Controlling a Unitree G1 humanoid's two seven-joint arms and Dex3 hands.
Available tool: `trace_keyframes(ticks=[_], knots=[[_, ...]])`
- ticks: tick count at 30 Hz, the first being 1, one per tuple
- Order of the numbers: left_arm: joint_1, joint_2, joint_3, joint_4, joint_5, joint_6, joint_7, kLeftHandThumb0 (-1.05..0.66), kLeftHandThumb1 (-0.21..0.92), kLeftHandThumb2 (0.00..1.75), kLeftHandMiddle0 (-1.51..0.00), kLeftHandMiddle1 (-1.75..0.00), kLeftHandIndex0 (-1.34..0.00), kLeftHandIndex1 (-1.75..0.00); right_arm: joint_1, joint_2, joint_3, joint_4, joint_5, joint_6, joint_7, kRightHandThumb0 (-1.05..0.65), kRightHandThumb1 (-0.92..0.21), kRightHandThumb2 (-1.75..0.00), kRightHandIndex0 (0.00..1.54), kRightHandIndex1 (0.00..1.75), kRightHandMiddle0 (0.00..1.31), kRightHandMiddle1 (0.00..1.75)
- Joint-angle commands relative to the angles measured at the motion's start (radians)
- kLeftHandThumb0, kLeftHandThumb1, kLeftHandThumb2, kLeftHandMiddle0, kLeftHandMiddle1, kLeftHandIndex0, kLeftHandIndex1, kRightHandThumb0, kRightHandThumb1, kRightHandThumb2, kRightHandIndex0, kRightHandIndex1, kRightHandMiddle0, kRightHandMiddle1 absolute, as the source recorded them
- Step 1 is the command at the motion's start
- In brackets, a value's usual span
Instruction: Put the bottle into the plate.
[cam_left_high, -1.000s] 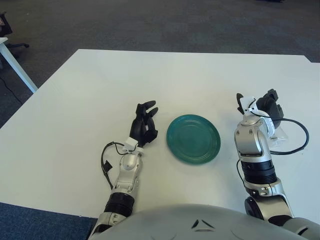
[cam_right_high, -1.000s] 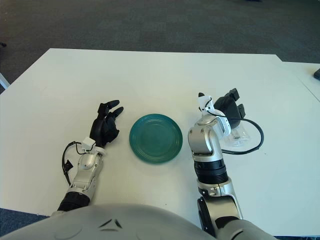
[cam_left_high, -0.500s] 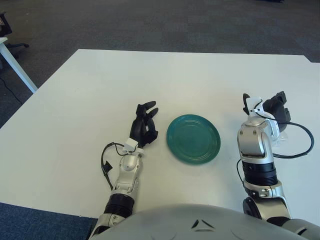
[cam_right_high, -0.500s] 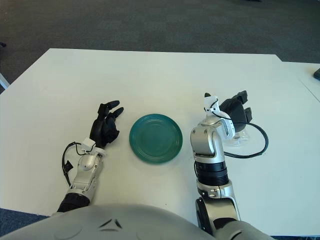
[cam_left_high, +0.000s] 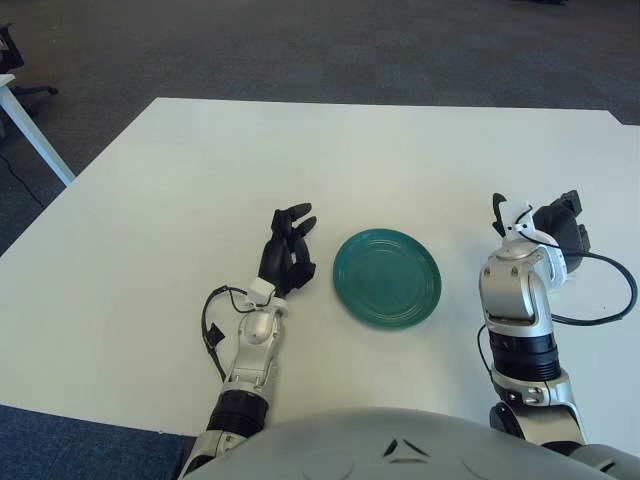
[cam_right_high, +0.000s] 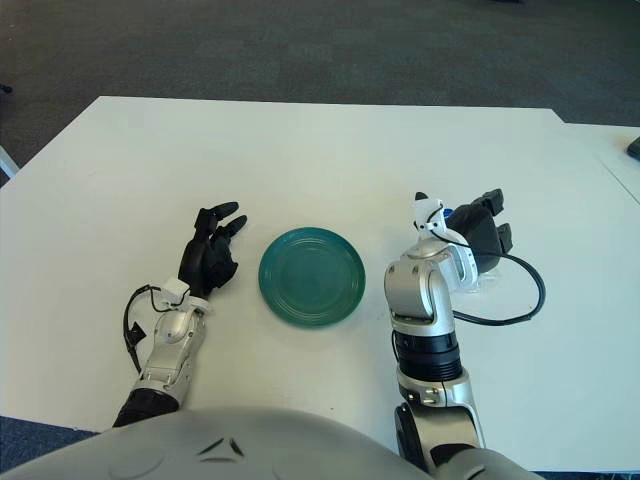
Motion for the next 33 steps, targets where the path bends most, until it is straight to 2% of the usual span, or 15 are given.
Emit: trace_keyframes(ticks=[1, 9, 15, 19, 21, 33], knots=[[0.072, 0.006, 0.005, 0.047, -0.010, 0.056, -0.007, -0.56, 0.92, 0.90, -0.35, -0.47, 0.00, -1.06, 0.019, -0.017, 0.000, -0.026, -0.024, 0.015, 0.012, -1.05, -0.92, -0.56, 0.01, 0.01, 0.00, 0.13], [0.086, 0.013, 0.009, 0.015, -0.017, 0.072, -0.017, -0.56, 0.92, 0.90, -0.35, -0.47, 0.00, -1.06, 0.032, -0.029, 0.004, -0.055, -0.032, 0.048, 0.024, -1.05, -0.92, -0.57, 0.03, 0.01, 0.00, 0.21], [0.099, 0.016, 0.013, -0.012, -0.019, 0.086, -0.026, -0.56, 0.92, 0.90, -0.35, -0.47, 0.00, -1.06, 0.079, -0.039, 0.007, -0.101, -0.045, 0.056, 0.041, -1.05, -0.92, -0.57, 0.02, 0.01, 0.00, 0.22], [0.109, 0.021, 0.015, -0.034, -0.025, 0.096, -0.033, -0.56, 0.92, 0.90, -0.35, -0.47, 0.00, -1.06, 0.160, -0.035, -0.018, -0.112, -0.029, -0.006, 0.033, -1.05, -0.92, -0.57, 0.02, 0.00, 0.00, 0.23], [0.112, 0.024, 0.017, -0.042, -0.028, 0.101, -0.037, -0.56, 0.92, 0.90, -0.35, -0.47, 0.00, -1.06, 0.179, -0.030, -0.029, -0.103, -0.022, -0.032, 0.029, -1.05, -0.92, -0.57, 0.02, 0.00, 0.00, 0.24], [0.131, 0.041, 0.025, -0.079, -0.046, 0.122, -0.055, -0.56, 0.92, 0.90, -0.35, -0.47, 0.00, -1.06, 0.190, -0.028, -0.053, -0.065, -0.015, -0.082, 0.035, -1.05, -0.92, -0.60, 0.05, 0.02, 0.00, 0.26]])
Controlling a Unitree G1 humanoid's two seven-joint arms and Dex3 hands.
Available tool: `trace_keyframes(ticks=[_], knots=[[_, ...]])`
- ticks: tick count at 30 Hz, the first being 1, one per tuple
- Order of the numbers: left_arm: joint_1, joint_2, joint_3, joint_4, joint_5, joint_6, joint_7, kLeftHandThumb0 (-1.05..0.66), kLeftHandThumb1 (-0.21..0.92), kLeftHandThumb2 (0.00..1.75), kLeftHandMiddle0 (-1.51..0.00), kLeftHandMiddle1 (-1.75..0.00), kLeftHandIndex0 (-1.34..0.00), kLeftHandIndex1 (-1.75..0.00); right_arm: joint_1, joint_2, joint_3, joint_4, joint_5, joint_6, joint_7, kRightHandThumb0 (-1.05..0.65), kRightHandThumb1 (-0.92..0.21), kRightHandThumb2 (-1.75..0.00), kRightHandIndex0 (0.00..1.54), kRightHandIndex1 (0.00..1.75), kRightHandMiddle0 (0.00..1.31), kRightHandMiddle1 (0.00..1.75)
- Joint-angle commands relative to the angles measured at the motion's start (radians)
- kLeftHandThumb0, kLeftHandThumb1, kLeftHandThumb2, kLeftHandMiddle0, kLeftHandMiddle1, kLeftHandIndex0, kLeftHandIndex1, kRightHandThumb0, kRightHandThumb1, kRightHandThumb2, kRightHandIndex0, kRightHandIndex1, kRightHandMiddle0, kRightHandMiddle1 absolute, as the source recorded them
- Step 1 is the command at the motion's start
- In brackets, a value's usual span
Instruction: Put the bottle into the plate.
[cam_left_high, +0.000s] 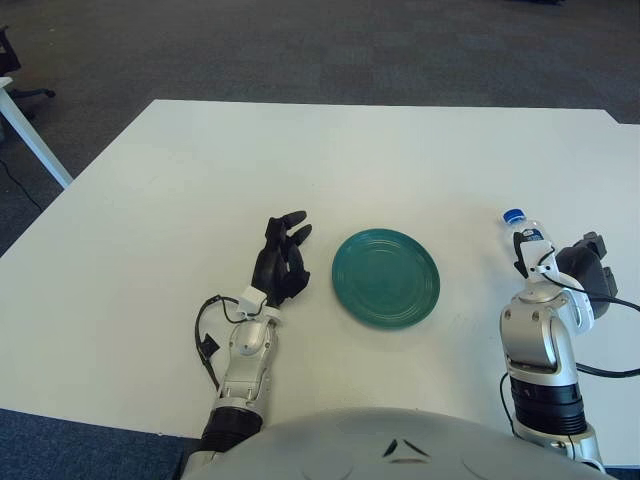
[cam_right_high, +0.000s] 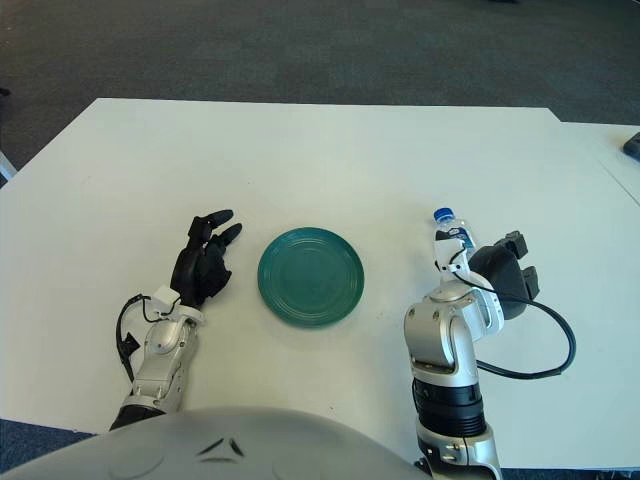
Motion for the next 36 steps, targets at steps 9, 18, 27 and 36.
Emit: trace_keyframes(ticks=[9, 18, 27, 36], knots=[[0.076, 0.038, 0.024, -0.013, -0.031, 0.059, -0.031, -0.56, 0.92, 0.90, -0.35, -0.47, 0.00, -1.06, 0.000, 0.009, -0.022, 0.017, 0.009, -0.044, 0.010, -1.05, -0.92, -0.59, 0.07, 0.02, 0.00, 0.29], [0.105, 0.056, 0.030, -0.059, -0.052, 0.075, -0.049, -0.56, 0.92, 0.90, -0.35, -0.46, 0.00, -1.06, 0.016, 0.030, -0.045, -0.001, 0.024, -0.050, 0.028, -1.05, -0.92, -0.57, 0.08, 0.02, 0.00, 0.38], [0.129, 0.063, 0.031, -0.085, -0.060, 0.080, -0.058, -0.56, 0.92, 0.90, -0.35, -0.46, 0.00, -1.06, 0.034, 0.023, -0.069, 0.040, 0.048, -0.098, 0.040, -1.05, -0.92, -0.56, 0.06, 0.01, 0.00, 0.32], [0.155, 0.064, 0.026, -0.111, -0.061, 0.080, -0.062, -0.56, 0.92, 0.90, -0.35, -0.46, 0.00, -1.06, 0.023, -0.025, -0.074, 0.103, 0.050, -0.116, 0.068, -1.05, -0.92, -0.59, 0.06, 0.01, 0.00, 0.30]])
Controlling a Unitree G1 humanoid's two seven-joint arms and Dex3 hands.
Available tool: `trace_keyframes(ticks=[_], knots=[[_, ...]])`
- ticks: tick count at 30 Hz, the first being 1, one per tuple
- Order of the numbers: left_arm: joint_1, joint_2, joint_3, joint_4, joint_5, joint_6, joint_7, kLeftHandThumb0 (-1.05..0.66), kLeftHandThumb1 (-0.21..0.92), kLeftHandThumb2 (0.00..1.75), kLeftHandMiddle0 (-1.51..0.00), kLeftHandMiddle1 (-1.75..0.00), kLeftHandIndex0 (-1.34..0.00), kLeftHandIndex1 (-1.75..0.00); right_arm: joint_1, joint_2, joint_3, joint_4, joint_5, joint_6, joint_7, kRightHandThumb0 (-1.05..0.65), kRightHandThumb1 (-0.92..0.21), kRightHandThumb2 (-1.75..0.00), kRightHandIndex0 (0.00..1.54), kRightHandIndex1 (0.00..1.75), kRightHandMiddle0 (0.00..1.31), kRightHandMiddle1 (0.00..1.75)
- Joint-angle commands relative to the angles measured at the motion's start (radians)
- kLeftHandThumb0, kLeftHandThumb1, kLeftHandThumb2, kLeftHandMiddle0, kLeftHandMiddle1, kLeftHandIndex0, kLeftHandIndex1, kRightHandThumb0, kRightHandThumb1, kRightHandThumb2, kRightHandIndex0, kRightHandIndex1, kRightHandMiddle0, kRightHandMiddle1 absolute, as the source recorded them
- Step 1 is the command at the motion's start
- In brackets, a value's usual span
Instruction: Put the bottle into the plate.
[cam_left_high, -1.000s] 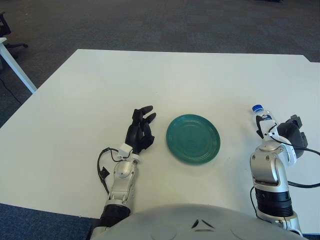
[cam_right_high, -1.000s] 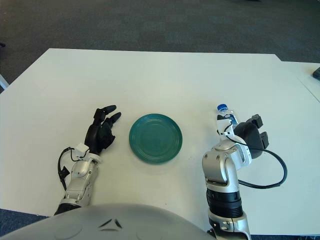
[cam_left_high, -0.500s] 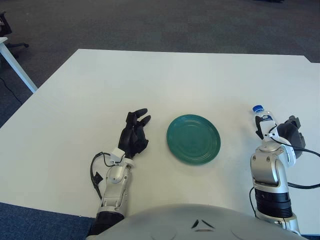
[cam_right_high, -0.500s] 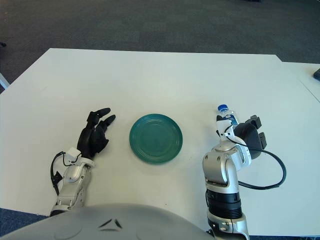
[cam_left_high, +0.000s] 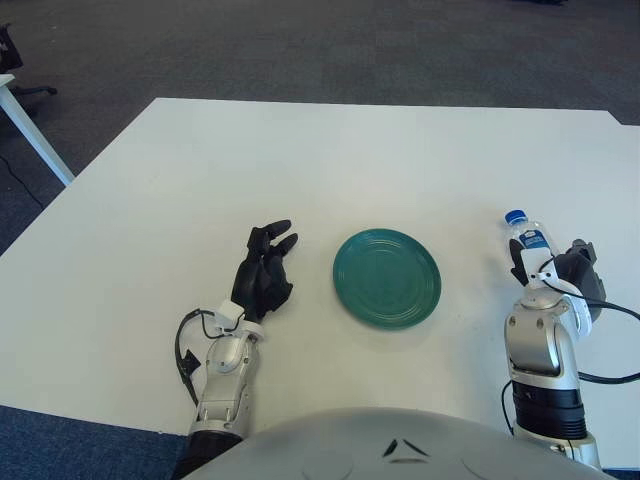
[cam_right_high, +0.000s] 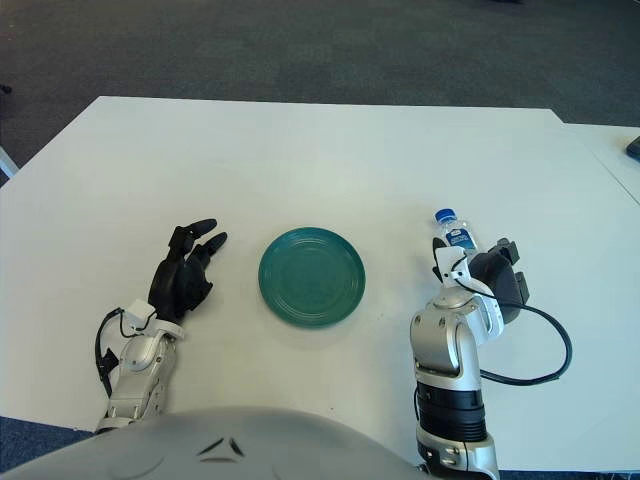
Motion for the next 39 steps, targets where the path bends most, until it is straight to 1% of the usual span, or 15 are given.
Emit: trace_keyframes(ticks=[1, 6, 9, 12, 16, 20, 23, 29, 30, 39], knots=[[0.045, 0.010, -0.002, 0.019, 0.001, 0.044, -0.008, -0.56, 0.92, 0.90, -0.35, -0.46, 0.00, -1.06, -0.013, -0.030, -0.011, 0.036, 0.010, -0.010, 0.016, -1.05, -0.92, -0.59, 0.06, 0.00, 0.00, 0.29], [0.066, 0.011, -0.008, -0.003, 0.001, 0.046, -0.008, -0.56, 0.92, 0.90, -0.35, -0.46, 0.00, -1.06, -0.016, -0.045, -0.004, 0.049, 0.000, 0.007, 0.028, -1.05, -0.92, -0.58, 0.06, 0.00, 0.00, 0.27], [0.078, 0.011, -0.011, -0.017, 0.002, 0.048, -0.008, -0.56, 0.92, 0.90, -0.35, -0.46, 0.00, -1.06, -0.015, -0.051, -0.004, 0.071, 0.004, 0.000, 0.029, -1.05, -0.92, -0.58, 0.06, 0.01, 0.00, 0.25], [0.090, 0.011, -0.014, -0.030, 0.003, 0.049, -0.008, -0.56, 0.92, 0.90, -0.35, -0.46, 0.00, -1.06, -0.017, -0.057, -0.011, 0.109, 0.018, -0.018, 0.029, -1.05, -0.92, -0.57, 0.06, 0.00, 0.00, 0.24], [0.105, 0.010, -0.020, -0.046, 0.005, 0.051, -0.007, -0.56, 0.92, 0.90, -0.35, -0.46, 0.00, -1.06, -0.033, -0.067, -0.037, 0.188, 0.047, -0.062, 0.022, -1.05, -0.92, -0.55, 0.05, 0.00, 0.00, 0.20], [0.124, 0.009, -0.028, -0.064, 0.007, 0.050, -0.005, -0.56, 0.92, 0.90, -0.35, -0.46, 0.00, -1.06, -0.039, -0.088, -0.050, 0.244, 0.061, -0.095, 0.025, -1.05, -0.92, -0.54, 0.04, 0.00, 0.00, 0.16], [0.132, 0.009, -0.032, -0.072, 0.009, 0.051, -0.003, -0.56, 0.92, 0.90, -0.35, -0.46, 0.00, -1.06, -0.042, -0.109, -0.044, 0.281, 0.059, -0.111, 0.028, -1.05, -0.92, -0.54, 0.03, 0.00, 0.00, 0.13], [0.143, 0.008, -0.038, -0.082, 0.011, 0.051, -0.001, -0.56, 0.92, 0.90, -0.35, -0.46, 0.00, -1.06, -0.039, -0.129, -0.036, 0.304, 0.053, -0.124, 0.032, -1.05, -0.92, -0.54, 0.04, 0.00, 0.00, 0.12], [0.146, 0.007, -0.041, -0.084, 0.013, 0.050, 0.000, -0.56, 0.92, 0.90, -0.35, -0.46, 0.00, -1.06, -0.039, -0.143, -0.033, 0.319, 0.051, -0.132, 0.036, -1.05, -0.92, -0.54, 0.04, 0.00, 0.00, 0.12], [0.168, -0.004, -0.057, -0.099, 0.029, 0.046, 0.009, -0.56, 0.92, 0.90, -0.35, -0.46, 0.00, -1.06, -0.037, -0.203, -0.012, 0.388, 0.044, -0.147, 0.053, -1.05, -0.92, -0.58, 0.07, 0.02, 0.00, 0.18]])
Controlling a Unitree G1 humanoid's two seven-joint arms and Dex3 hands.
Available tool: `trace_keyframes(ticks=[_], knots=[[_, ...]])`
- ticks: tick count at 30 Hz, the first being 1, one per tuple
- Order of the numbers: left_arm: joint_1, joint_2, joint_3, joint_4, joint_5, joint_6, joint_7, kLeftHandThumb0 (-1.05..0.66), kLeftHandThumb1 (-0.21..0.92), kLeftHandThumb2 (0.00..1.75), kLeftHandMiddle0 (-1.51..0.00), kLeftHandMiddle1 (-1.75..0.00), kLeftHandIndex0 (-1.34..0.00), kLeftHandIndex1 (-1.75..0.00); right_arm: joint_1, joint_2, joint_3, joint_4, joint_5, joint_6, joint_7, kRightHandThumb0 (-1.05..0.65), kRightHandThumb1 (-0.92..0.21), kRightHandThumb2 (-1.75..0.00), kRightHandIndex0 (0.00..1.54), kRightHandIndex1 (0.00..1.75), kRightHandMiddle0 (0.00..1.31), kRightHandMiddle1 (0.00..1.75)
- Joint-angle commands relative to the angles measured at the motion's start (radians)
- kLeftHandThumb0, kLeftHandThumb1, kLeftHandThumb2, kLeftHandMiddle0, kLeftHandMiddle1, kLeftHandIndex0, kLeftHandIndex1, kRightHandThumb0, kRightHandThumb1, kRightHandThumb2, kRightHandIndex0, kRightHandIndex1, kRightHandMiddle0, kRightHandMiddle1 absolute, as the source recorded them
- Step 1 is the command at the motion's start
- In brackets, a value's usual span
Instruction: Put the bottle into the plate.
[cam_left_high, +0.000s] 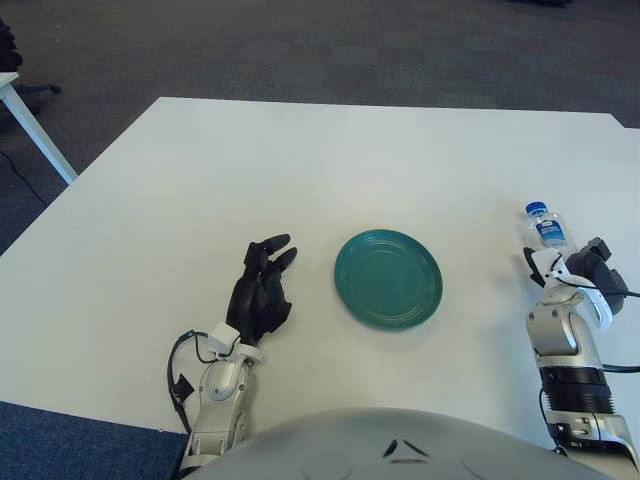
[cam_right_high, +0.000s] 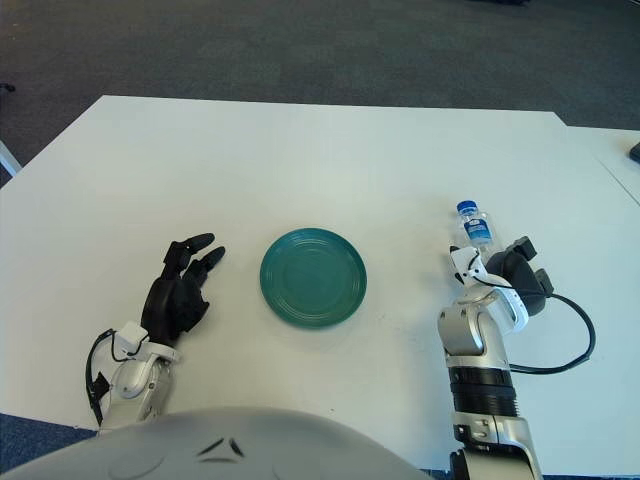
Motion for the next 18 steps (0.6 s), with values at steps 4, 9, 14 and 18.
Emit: trace_keyframes(ticks=[4, 9, 14, 18], knots=[[0.040, -0.008, -0.020, 0.018, 0.020, 0.028, 0.014, -0.56, 0.92, 0.90, -0.35, -0.46, 0.00, -1.06, 0.009, -0.030, 0.020, 0.086, 0.016, 0.009, 0.029, -1.05, -0.92, -0.58, 0.07, 0.02, 0.00, 0.19], [0.040, -0.013, -0.026, 0.020, 0.027, 0.026, 0.020, -0.56, 0.92, 0.90, -0.35, -0.46, 0.00, -1.06, 0.007, -0.054, 0.042, 0.110, 0.012, 0.000, 0.032, -1.05, -0.92, -0.57, 0.07, 0.01, 0.00, 0.17], [0.038, -0.018, -0.032, 0.025, 0.034, 0.024, 0.026, -0.56, 0.92, 0.90, -0.35, -0.46, 0.00, -1.06, 0.006, -0.074, 0.061, 0.119, 0.009, -0.002, 0.037, -1.05, -0.92, -0.59, 0.06, 0.01, 0.00, 0.17], [0.036, -0.022, -0.035, 0.029, 0.039, 0.023, 0.031, -0.56, 0.92, 0.90, -0.35, -0.46, 0.00, -1.06, 0.001, -0.083, 0.067, 0.123, 0.012, -0.003, 0.040, -1.05, -0.92, -0.60, 0.06, 0.00, 0.00, 0.17]])
